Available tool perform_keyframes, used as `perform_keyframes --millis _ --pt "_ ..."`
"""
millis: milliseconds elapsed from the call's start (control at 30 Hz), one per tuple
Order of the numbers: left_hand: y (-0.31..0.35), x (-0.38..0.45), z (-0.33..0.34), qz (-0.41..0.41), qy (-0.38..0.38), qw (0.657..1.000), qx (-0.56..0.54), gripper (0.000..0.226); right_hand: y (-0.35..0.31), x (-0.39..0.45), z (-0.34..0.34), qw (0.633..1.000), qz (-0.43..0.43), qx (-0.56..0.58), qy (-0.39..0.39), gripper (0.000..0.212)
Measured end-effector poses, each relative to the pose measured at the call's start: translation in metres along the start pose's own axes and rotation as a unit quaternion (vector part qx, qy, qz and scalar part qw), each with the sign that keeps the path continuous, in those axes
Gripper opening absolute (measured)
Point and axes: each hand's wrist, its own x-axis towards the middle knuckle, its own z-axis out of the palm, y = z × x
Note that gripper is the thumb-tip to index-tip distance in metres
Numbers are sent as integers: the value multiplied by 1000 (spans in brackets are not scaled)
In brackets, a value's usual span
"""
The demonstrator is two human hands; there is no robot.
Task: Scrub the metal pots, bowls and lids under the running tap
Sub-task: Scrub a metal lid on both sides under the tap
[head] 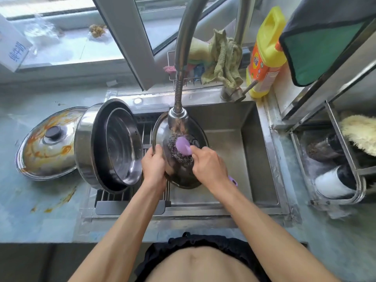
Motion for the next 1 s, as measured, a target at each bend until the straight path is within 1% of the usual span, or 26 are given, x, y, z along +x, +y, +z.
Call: perform_keyframes --millis 67,100,133,233,267,300,367,400,433,500,533,567,600,633,667,700,733,833,867,967,1000 --pt "-11 -1 -2 -22 -59 998 14 22 16 4 -3 999 38 4 -23 15" --pt "-14 0 -3 -37 -84 996 21 26 23 4 -4 998 47 13 -31 14" --pt "-16 0 -4 -59 -106 993 16 30 28 2 -5 998 52 24 -36 16" --pt "-19 -1 -2 -141 -155 977 -41 56 39 2 -10 997 56 36 -35 20" --pt "-19 -4 0 -151 -162 974 -43 55 40 2 -12 998 45 31 -39 20" --pt "-20 -7 2 -147 -173 974 -26 49 38 2 -14 998 23 23 -46 20" --pt "-26 -10 5 -112 -189 975 35 40 30 2 -18 997 -32 -6 -74 21" --pt "-29 -10 4 -93 -193 975 52 38 27 5 -22 995 -50 -30 -82 22" --pt "-30 -9 2 -80 -199 975 62 37 28 12 -27 994 -51 -53 -80 20" --pt "-27 -6 -3 -65 -226 969 72 35 36 31 -40 996 11 -62 -55 11" --pt "-24 -5 -3 -58 -244 965 77 35 40 39 -47 996 43 -62 -50 11" --pt "-20 -3 -4 -52 -256 962 85 36 39 43 -51 994 56 -72 -53 14" --pt "-17 -3 -4 -51 -261 959 95 36 32 41 -52 992 41 -96 -68 14" --pt "-16 -2 -4 -54 -261 959 102 36 23 35 -50 989 5 -120 -91 12" --pt "-14 0 -4 -60 -255 960 103 35 12 29 -48 982 -37 -144 -119 13" --pt "-14 2 -6 -67 -253 960 102 35 6 24 -46 977 -64 -156 -134 20" --pt "-13 5 -8 -71 -255 959 99 35 6 26 -47 978 -59 -148 -133 22" --pt "-14 10 -11 -70 -266 957 87 35 22 49 -52 989 58 -94 -102 17" --pt "-13 10 -10 -69 -263 959 86 34 20 49 -51 987 55 -111 -98 21" --pt "-10 11 -7 -63 -230 967 94 29 -5 31 -41 976 -51 -166 -128 37" --pt "-10 13 -7 -62 -219 969 94 28 -6 28 -38 975 -63 -160 -138 38"
